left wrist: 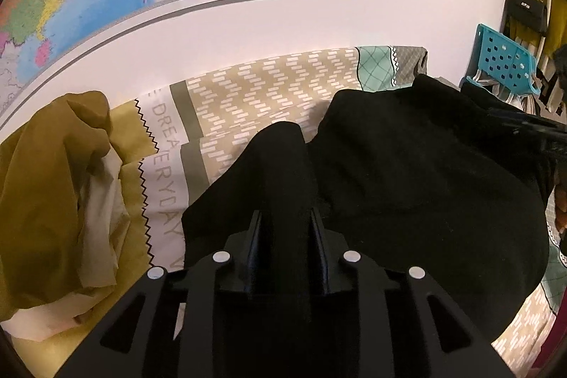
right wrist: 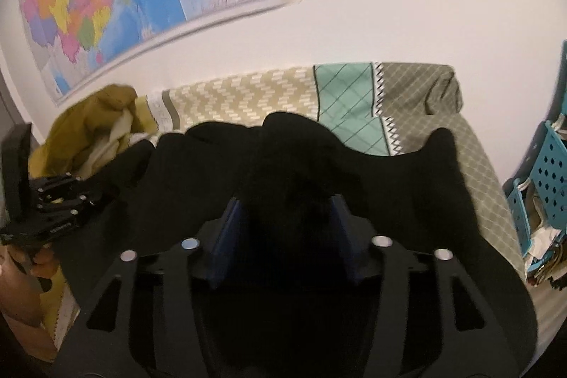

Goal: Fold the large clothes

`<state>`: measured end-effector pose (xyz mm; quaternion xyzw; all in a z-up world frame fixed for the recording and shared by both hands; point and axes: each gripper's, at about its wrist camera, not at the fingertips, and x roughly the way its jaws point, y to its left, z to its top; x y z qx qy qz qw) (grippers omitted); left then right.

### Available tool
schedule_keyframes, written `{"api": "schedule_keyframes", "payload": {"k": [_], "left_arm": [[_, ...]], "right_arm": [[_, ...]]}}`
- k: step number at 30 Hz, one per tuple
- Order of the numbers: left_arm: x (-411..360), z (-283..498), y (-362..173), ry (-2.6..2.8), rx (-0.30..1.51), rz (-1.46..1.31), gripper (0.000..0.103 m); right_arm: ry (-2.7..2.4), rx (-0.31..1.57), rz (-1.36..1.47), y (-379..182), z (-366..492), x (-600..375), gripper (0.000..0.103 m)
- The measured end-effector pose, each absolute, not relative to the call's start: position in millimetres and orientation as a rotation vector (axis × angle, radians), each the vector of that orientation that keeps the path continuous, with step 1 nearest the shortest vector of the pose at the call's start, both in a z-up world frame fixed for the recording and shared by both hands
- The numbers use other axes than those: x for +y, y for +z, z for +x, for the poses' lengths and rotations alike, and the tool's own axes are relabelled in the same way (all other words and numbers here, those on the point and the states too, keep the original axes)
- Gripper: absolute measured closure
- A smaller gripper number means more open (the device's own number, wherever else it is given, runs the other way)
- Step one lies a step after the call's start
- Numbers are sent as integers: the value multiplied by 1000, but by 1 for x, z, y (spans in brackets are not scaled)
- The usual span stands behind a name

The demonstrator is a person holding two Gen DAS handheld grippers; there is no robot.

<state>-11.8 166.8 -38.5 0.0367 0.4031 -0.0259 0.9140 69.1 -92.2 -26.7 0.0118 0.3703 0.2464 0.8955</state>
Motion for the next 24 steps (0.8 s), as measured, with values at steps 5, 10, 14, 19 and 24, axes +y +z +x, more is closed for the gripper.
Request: {"api": "schedule_keyframes", "payload": {"k": [5, 10, 14, 19, 24], "left_arm": [[172, -13, -40, -54, 826, 57, 74], [174, -10, -43, -49, 829, 40, 67], [175, -10, -43, -45, 832, 36, 63], [173, -19, -36, -24, 807, 51, 52], [171, -27, -30, -16, 786, 60, 47]], "right_arm": [[499, 725, 7, -21, 49, -113, 51], [436, 832, 76, -55, 64, -144, 47], [420, 832, 152, -58, 63, -158, 53], [487, 759, 187, -33, 39, -163, 47], [554, 745, 122, -28, 18, -143, 46]]}}
